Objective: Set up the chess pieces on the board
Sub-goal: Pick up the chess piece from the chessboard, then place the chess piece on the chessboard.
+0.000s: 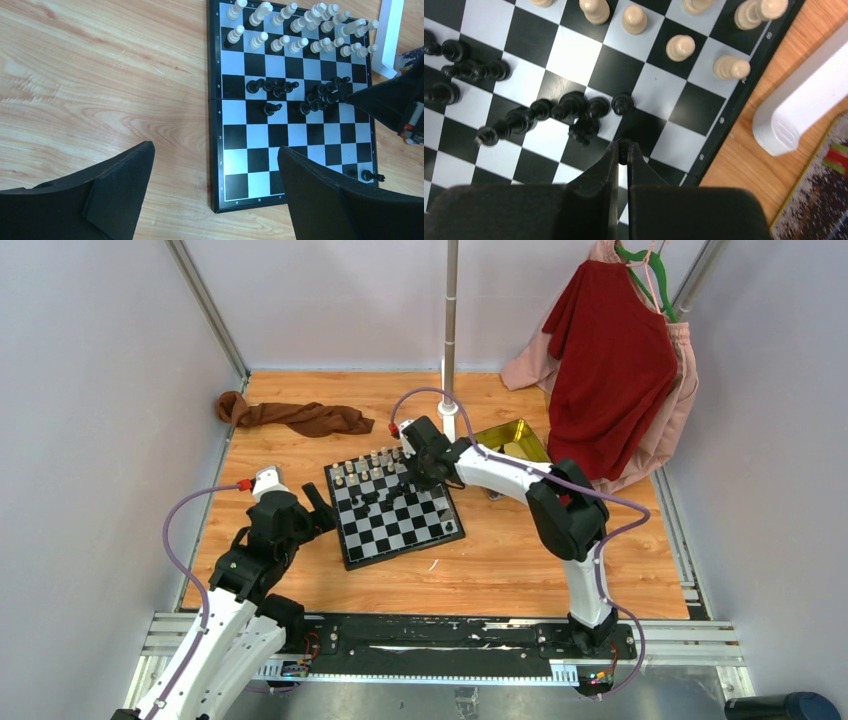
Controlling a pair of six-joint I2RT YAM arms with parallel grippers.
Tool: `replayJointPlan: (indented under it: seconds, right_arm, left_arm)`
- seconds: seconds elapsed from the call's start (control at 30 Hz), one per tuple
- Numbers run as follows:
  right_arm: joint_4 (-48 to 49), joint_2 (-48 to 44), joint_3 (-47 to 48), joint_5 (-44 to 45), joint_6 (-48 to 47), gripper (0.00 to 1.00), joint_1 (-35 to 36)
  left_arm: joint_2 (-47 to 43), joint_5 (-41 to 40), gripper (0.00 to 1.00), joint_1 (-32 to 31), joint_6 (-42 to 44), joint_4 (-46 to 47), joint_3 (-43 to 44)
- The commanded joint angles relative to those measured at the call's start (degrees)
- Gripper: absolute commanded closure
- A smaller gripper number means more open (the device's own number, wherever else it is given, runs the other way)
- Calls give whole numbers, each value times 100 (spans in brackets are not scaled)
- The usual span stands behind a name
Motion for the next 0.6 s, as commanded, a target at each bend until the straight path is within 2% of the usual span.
replayJointPlan:
  seconds: [0.0, 0.3, 0.57]
  right_arm:
    - [-101, -577, -342, 290, -70, 100, -59]
    - [-1, -1401, -1434, 465, 152, 100, -59]
    - [127, -1678, -1972, 429, 315, 100, -55]
  left_arm:
    - [4, 22, 0, -47, 32, 79, -39]
    - [-39, 24, 0, -47, 22, 69, -43]
    - [-41, 22, 0, -47, 18, 54, -39]
